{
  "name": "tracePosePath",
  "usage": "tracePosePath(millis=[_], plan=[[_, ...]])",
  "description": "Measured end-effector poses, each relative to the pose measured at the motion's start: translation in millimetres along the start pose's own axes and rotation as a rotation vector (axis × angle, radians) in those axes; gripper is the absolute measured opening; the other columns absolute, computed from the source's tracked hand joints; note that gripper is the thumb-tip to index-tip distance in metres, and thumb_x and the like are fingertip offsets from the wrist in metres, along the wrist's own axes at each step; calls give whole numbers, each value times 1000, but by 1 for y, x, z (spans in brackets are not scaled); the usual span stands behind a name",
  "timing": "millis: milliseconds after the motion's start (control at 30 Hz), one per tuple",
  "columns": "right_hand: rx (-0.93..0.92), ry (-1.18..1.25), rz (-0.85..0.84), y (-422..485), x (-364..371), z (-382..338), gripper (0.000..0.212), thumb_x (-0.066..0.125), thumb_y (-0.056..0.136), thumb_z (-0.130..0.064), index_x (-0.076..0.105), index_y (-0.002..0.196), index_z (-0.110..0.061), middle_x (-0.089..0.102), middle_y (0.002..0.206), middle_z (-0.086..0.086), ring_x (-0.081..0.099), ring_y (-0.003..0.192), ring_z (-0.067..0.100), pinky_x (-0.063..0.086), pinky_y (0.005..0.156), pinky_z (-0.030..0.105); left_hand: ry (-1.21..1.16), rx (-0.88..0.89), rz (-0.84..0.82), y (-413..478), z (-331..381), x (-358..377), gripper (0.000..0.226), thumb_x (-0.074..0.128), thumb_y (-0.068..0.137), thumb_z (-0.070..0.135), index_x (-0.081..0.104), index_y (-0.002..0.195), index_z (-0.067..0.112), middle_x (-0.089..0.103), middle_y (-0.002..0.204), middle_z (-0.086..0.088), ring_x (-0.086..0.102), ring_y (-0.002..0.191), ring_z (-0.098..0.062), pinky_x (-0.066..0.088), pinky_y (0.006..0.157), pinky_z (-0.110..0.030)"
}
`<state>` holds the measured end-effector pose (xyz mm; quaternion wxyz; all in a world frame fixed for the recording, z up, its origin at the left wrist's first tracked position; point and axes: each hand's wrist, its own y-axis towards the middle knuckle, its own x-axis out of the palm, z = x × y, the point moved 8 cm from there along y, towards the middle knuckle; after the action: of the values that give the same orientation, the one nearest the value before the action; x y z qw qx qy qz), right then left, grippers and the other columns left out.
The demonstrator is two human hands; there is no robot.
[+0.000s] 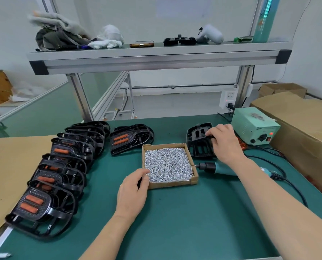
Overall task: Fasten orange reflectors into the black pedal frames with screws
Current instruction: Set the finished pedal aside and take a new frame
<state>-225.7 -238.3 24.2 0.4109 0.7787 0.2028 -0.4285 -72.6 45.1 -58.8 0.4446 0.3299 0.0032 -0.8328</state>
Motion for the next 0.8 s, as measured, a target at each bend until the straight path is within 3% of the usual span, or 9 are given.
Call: tracePosePath(millis=[133,233,333,433,500,633,800], plan=[[-72,41,132,-1,-25,-21,27,55,92,9,68,113,-2,57,108,14,45,108,35,49,83,48,10,61,36,-1,4,-3,25,60,96,28,64,121,33,61,119,24,49,118,-3,39,100,-23],[-146,55,190,-4,-43,-45,28,56,92,10,67,115,0,56,105,15,50,101,34,49,78,45,47,128,67,-2,10,-6,30,64,94,32,61,123,32,58,120,21,44,120,-3,31,98,-13],[-270,22,213,-8,-58,-75,31,56,90,12,66,117,1,56,104,17,53,95,35,49,82,45,53,170,102,-4,18,-11,37,61,90,45,60,124,30,56,120,17,41,121,-2,26,98,-6],[-374,-50,215,-14,-69,-109,29,52,91,1,66,117,-4,57,104,15,53,91,33,37,83,37,67,227,140,-6,25,-15,49,54,87,54,59,126,25,56,120,12,43,121,-6,29,102,-11],[-424,-100,174,-19,-71,-129,31,50,91,-8,66,118,-8,58,106,13,54,94,31,26,82,33,78,266,175,-9,29,-17,52,56,87,52,57,129,22,55,123,10,44,121,-9,33,105,-20],[-487,-126,29,-30,-63,-163,36,62,87,0,66,121,-12,57,109,8,52,97,27,32,89,39,61,332,246,-14,36,-20,67,60,87,52,43,140,16,43,130,15,39,124,-5,25,109,-14],[-571,-226,-170,-48,-49,-202,43,45,83,-1,60,119,-18,51,118,2,48,107,24,31,92,40,89,398,226,-19,41,-16,74,54,92,51,28,149,11,44,137,1,44,126,-18,33,109,-26]])
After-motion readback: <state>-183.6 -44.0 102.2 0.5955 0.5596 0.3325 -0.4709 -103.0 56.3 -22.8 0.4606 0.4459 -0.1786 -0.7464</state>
